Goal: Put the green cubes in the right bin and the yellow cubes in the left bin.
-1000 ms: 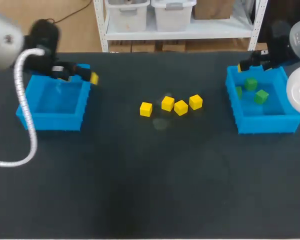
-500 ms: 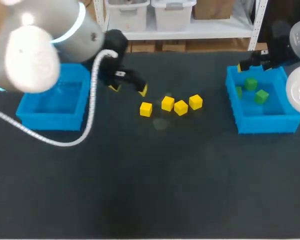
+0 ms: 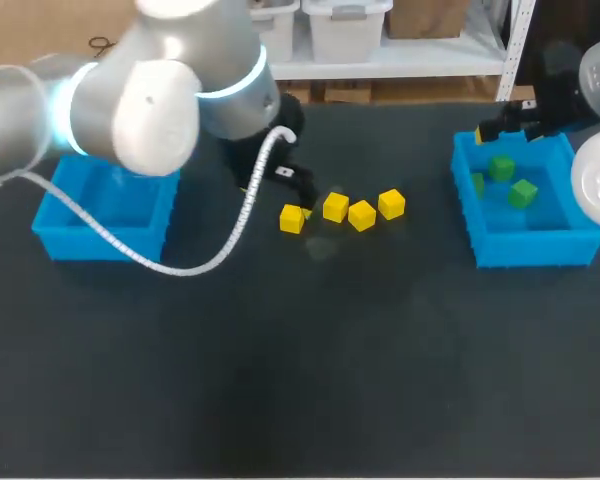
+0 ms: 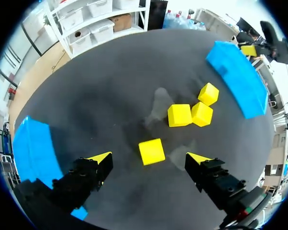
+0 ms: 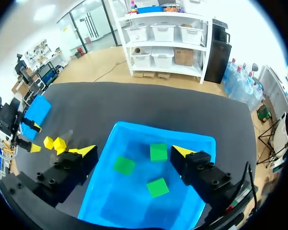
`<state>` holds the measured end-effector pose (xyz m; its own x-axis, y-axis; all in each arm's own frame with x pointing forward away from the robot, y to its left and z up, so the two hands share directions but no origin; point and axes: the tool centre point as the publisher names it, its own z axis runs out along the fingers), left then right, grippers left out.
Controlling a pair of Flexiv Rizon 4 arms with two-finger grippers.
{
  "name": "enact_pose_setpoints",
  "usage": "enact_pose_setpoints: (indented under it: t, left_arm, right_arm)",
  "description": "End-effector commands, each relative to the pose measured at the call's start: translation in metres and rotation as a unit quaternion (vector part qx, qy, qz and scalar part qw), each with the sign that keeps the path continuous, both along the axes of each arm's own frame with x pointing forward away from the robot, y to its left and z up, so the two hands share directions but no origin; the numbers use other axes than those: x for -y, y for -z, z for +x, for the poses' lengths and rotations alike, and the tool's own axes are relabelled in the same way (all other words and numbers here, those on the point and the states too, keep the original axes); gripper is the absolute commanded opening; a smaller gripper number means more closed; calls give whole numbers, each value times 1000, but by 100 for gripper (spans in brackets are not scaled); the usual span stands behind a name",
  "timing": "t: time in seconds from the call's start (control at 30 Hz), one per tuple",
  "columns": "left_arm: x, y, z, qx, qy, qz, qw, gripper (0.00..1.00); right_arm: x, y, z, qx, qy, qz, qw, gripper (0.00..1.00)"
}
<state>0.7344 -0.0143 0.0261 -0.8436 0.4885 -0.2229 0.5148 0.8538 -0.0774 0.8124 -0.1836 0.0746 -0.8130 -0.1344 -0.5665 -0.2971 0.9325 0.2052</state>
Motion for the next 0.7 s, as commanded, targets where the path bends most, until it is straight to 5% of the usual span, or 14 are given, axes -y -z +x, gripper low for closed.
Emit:
enact_pose_setpoints:
  t: [0.03,0.6,0.63,0.67,0.7]
  left_arm:
    - [13,16,12,-55,4,44,997,100]
    - [13,46,10,-68,14,90,993,100]
    - [13,46,10,-67,12,90,994,75]
    - [13,46,10,-64,12,95,993,16]
    - [13,46,10,-63,13,97,993,0]
  right_arm:
    - [0,-1,-1,1,1,-1,1000,100]
    - [0,-1,-1,1,1,-1,1000,100]
    - [0,-1,-1,1,1,-1,1000,100]
    - [0,-1,-1,1,1,-1,1000,100]
    - [0,-1,-1,1,1,-1,1000,100]
